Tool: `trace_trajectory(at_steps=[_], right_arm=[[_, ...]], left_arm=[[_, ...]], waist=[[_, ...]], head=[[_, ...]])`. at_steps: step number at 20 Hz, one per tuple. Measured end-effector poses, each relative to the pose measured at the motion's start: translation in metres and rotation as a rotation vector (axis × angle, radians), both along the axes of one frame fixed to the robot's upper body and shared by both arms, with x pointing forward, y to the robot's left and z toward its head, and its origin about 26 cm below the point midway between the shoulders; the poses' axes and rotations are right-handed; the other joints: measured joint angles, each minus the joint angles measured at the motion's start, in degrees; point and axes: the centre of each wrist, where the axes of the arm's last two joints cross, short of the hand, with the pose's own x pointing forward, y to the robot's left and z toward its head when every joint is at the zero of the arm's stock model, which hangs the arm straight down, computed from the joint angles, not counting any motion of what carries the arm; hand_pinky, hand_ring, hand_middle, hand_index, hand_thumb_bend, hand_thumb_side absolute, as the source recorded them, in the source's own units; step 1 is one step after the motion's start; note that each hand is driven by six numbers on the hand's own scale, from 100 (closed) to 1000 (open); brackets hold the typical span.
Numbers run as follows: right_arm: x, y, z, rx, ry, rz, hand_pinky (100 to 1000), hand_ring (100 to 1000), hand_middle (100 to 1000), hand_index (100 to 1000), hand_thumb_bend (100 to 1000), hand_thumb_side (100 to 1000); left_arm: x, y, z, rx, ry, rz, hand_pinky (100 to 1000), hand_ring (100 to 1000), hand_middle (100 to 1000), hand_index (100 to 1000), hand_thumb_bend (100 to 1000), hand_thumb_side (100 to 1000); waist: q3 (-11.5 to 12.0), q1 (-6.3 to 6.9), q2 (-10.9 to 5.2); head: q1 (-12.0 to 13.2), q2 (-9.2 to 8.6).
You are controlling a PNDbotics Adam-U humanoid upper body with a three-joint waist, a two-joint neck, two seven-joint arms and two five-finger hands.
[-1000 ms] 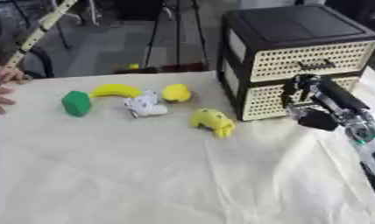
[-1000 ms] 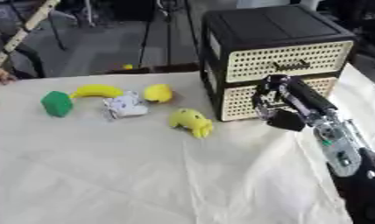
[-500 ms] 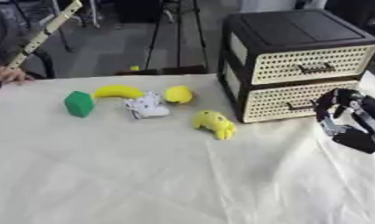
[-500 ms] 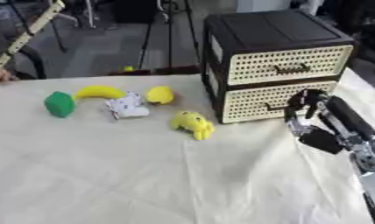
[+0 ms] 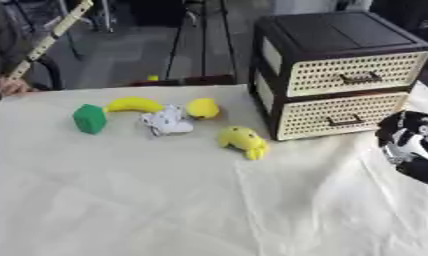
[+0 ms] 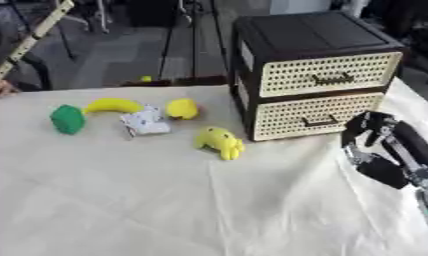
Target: Pick up objects from table and place into drawer.
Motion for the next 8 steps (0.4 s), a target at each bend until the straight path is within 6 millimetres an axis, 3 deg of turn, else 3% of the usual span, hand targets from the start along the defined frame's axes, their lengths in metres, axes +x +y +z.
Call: trace_trajectory(at_steps=[8], right_arm=[[-0.0088,-0.0066,-0.0056,0.005,0.010,-0.039,468,639,685,633,100,757]], left_arm=[[-0.0011,0.0016,-0.0025,0.005,0.007,0.002,555,484,597,731,564,831]], waist=[[-0.1,-0.29,0.01]], head=[[0.0,0.02]])
